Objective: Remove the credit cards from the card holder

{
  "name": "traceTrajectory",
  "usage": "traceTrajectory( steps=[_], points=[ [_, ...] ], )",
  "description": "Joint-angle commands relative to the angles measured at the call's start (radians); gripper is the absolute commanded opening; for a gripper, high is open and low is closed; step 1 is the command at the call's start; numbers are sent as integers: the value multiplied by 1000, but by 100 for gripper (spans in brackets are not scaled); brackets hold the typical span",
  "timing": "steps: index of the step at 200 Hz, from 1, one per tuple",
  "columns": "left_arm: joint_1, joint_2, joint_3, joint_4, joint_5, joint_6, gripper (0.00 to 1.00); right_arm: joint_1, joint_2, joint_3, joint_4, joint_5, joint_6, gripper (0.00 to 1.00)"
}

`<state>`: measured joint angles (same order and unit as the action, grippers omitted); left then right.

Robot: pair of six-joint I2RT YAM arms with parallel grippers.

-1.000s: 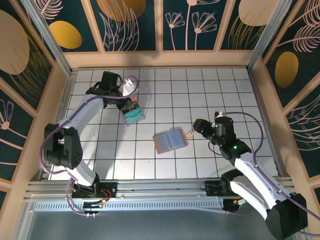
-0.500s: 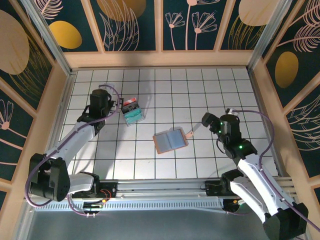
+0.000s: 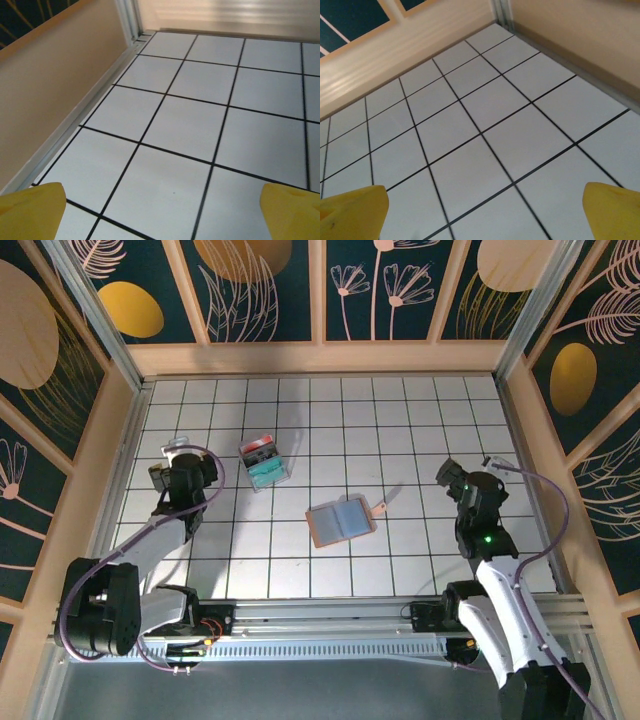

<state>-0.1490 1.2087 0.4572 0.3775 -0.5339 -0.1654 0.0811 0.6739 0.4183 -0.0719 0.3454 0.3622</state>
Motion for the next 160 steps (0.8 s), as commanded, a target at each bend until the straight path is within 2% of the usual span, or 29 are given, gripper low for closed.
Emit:
traceTrajectory(
  steps=[1,30,89,160],
  points=[
    [27,-14,-23,123,-30,-15,99,-49,-14,-33,152,-32,-71,99],
    [48,-10,-50,194,-21,23,99,-94,-5,-58,208,-53,-75,99],
    [63,-6,-69,299,27,84,99,-95,49,-125,397,-84,-101,99],
    [103,-12,-101,361,75,70,99,-96,133,-188,618,-108,-191,99]
  ],
)
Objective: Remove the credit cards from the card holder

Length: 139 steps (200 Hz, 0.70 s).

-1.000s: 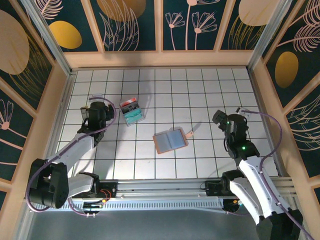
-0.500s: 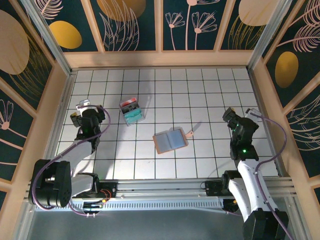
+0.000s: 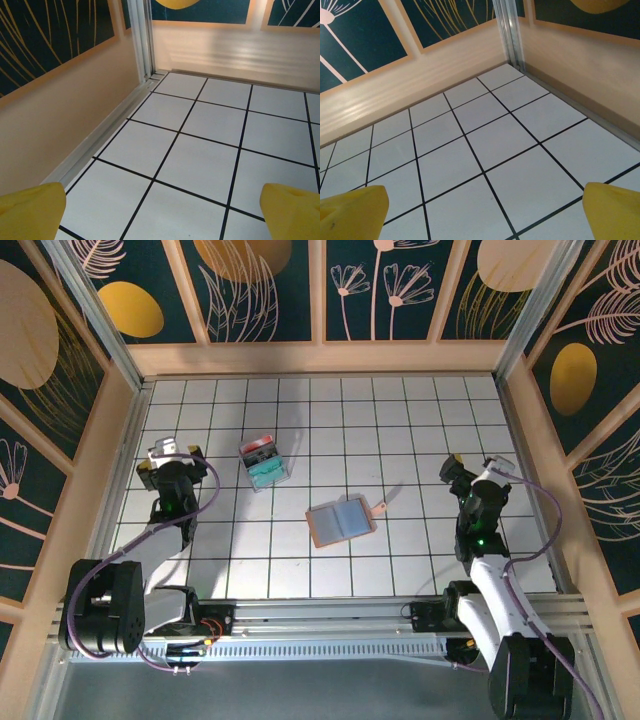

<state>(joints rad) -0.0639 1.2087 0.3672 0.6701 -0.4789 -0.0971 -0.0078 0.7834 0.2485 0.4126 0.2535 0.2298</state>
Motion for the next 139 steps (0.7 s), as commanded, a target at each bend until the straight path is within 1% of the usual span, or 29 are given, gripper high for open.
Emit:
traceTrajectory(
  steps=[1,46,68,89,116,130,139],
  points=[
    [19,-12,-10,70,20,1,99,-7,24,-17,136,-16,-59,99],
    [105,-50,-39,104,80,-47,99,-7,69,-51,226,-48,-76,99],
    [111,-50,-45,132,105,-48,99,-7,79,-63,241,-61,-72,99],
    [111,-21,-47,161,175,-64,99,-7,73,-63,231,-58,-73,99],
    [111,19,-101,294,293,-55,99,-7,43,-73,228,-47,-76,99],
    [111,32,-142,391,320,-38,99,-9,28,-74,221,-40,-81,99],
    [111,36,-154,410,334,-30,99,-8,21,-77,219,-37,-82,99]
  ],
)
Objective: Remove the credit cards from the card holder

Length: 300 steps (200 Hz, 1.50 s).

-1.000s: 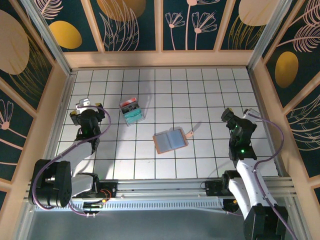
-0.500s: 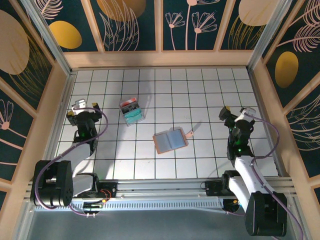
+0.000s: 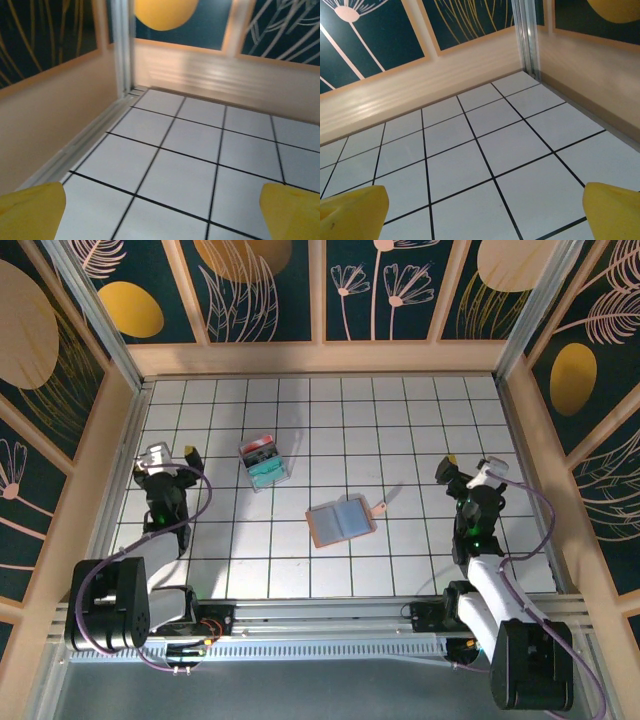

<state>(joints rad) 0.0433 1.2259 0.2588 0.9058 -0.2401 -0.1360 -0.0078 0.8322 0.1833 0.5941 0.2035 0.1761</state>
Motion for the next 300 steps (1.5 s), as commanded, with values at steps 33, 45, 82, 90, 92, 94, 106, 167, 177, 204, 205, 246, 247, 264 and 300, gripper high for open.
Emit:
traceTrajectory(
  steps=[33,45,82,90,92,94,106,167,177,204,205,246,247,264,300],
  points=[
    [-5,56,-87,285,131,17,99,-10,-49,-34,44,23,-24,99],
    [-22,80,-99,326,119,33,99,-10,-54,-45,49,27,-21,99],
    [-105,188,-122,461,36,105,99,-14,-57,-83,92,34,-12,99],
    [-111,216,-125,492,35,113,99,-13,-56,-89,105,33,-12,99],
    [-111,225,-126,501,35,114,99,-13,-55,-91,110,33,-12,99],
    [-112,233,-128,512,34,114,99,-13,-55,-95,115,34,-14,99],
    [-111,296,-142,601,22,109,99,-15,-51,-105,142,34,-16,99],
    [-53,294,-19,360,149,75,99,-20,63,-202,457,-16,-30,99],
    [-37,297,-12,350,158,56,99,-21,110,-206,511,-32,-38,99],
    [-36,295,-13,351,153,56,99,-23,258,-209,674,-80,-62,99],
    [-36,296,-13,351,153,56,99,-24,265,-209,681,-81,-62,99],
    [-36,292,-16,355,154,58,99,-31,458,-166,832,-173,-103,99],
    [-36,292,-16,355,155,58,99,-32,458,-164,829,-173,-103,99],
    [-36,291,-18,355,156,58,99,-47,499,-151,858,-182,-113,99],
    [-36,292,-17,356,156,58,99,-66,702,-141,1044,-261,-121,99]
  ],
)
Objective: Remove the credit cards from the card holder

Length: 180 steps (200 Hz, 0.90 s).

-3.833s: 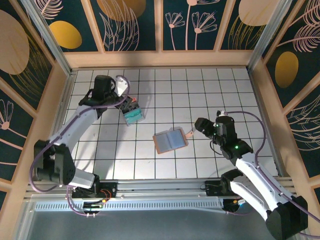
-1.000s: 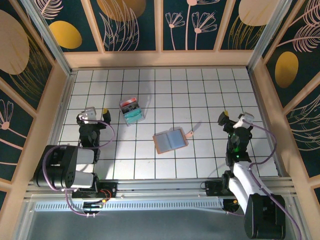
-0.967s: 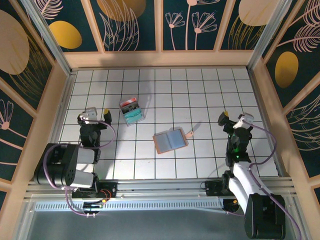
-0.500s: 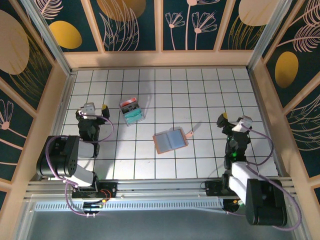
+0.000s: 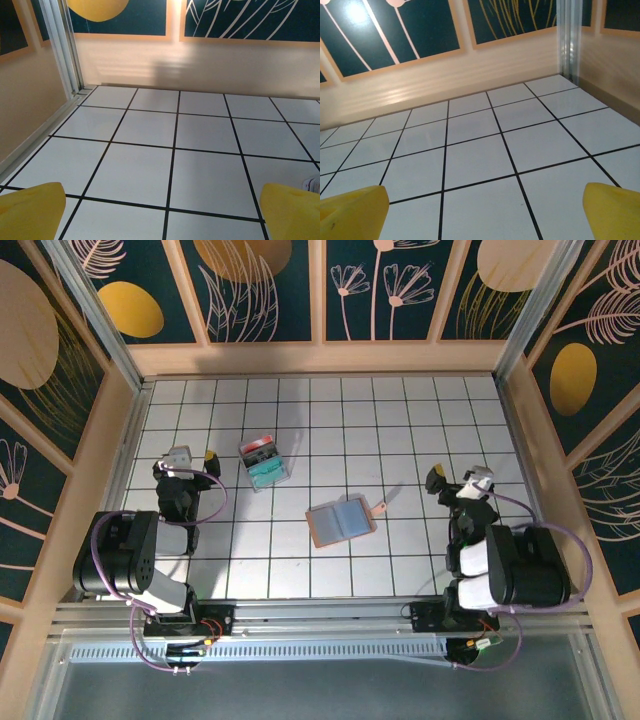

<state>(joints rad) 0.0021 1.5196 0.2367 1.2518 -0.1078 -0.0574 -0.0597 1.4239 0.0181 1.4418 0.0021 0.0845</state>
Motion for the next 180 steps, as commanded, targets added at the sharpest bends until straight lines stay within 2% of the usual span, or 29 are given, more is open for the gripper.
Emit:
traceTrajectory(
  steps=[1,14,31,42,46,180],
  points=[
    [6,-2,4,11,23,-21,99,-15,115,24,199,-62,-29,99],
    [6,-2,4,11,24,-21,99,-17,179,41,252,-77,-30,99],
    [6,-2,5,11,23,-19,99,-37,137,124,34,-63,2,99],
    [6,-1,4,10,23,-20,99,-32,142,185,-92,-162,-42,99],
    [6,-2,5,9,23,-19,99,-14,140,202,-120,-149,-70,99],
    [6,1,7,9,24,-21,99,-5,142,197,-105,-144,-72,99]
  ],
)
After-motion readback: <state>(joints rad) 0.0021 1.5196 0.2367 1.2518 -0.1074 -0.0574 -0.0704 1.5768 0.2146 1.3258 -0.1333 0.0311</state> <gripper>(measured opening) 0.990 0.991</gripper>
